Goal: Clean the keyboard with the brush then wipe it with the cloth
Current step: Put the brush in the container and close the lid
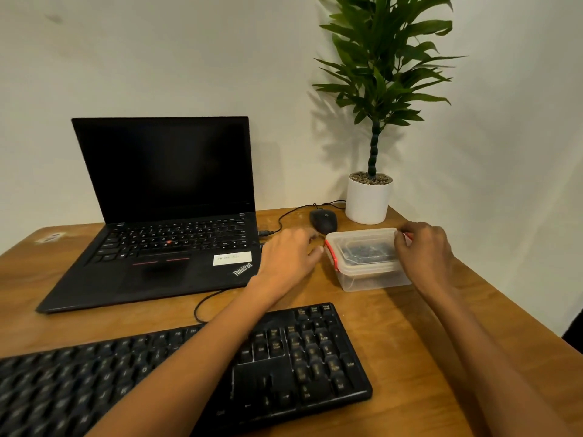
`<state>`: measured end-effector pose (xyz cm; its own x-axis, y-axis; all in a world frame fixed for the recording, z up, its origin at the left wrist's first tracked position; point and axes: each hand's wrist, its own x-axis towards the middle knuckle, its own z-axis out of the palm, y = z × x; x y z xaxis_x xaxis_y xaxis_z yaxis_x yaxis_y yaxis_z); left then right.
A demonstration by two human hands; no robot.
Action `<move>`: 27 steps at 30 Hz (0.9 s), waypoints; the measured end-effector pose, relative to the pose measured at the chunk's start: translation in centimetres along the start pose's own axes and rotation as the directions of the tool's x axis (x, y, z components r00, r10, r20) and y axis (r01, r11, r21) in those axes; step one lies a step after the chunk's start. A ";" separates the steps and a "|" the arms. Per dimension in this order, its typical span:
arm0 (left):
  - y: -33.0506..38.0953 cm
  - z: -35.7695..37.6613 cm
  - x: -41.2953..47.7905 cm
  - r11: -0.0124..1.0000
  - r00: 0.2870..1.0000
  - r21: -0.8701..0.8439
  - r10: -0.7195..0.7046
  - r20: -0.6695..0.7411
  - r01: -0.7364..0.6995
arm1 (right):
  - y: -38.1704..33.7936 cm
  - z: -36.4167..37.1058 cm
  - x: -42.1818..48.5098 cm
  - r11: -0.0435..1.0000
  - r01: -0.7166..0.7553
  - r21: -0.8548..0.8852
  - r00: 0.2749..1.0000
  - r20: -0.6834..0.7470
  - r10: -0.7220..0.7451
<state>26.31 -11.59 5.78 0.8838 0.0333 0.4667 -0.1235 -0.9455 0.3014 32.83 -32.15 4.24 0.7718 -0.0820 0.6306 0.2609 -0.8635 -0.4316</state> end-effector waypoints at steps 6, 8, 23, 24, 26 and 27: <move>-2.9 -2.5 -3.2 0.999 0.999 0.000 0.043 -0.014 -0.043 | -4.4 0.0 -2.7 0.995 0.044 0.090 0.996 0.079 -0.051; -3.4 -3.4 -4.7 0.999 0.999 0.001 0.050 -0.009 -0.050 | -5.8 -0.1 -4.1 0.989 0.064 0.134 0.990 0.116 -0.080; -11.6 -10.5 -20.8 0.979 0.999 0.202 -0.031 -0.005 0.032 | -14.8 -3.2 -18.0 0.915 0.330 0.232 0.829 0.392 -0.399; -11.8 -10.9 -21.7 0.975 0.999 0.216 -0.043 -0.008 0.044 | -15.3 -3.2 -18.9 0.906 0.346 0.245 0.809 0.412 -0.420; -12.1 -11.3 -23.0 0.972 0.997 0.225 -0.076 0.010 0.072 | -16.1 -3.0 -20.2 0.895 0.376 0.241 0.775 0.447 -0.446; -12.2 -11.3 -23.4 0.972 0.995 0.220 -0.095 0.025 0.087 | -16.3 -2.9 -20.7 0.891 0.395 0.225 0.766 0.454 -0.455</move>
<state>2.03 2.79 0.56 0.9024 0.1145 0.4155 0.0558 -0.9870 0.1509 10.94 -17.80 0.14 0.7359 0.5560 0.3864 0.6680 -0.6895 -0.2800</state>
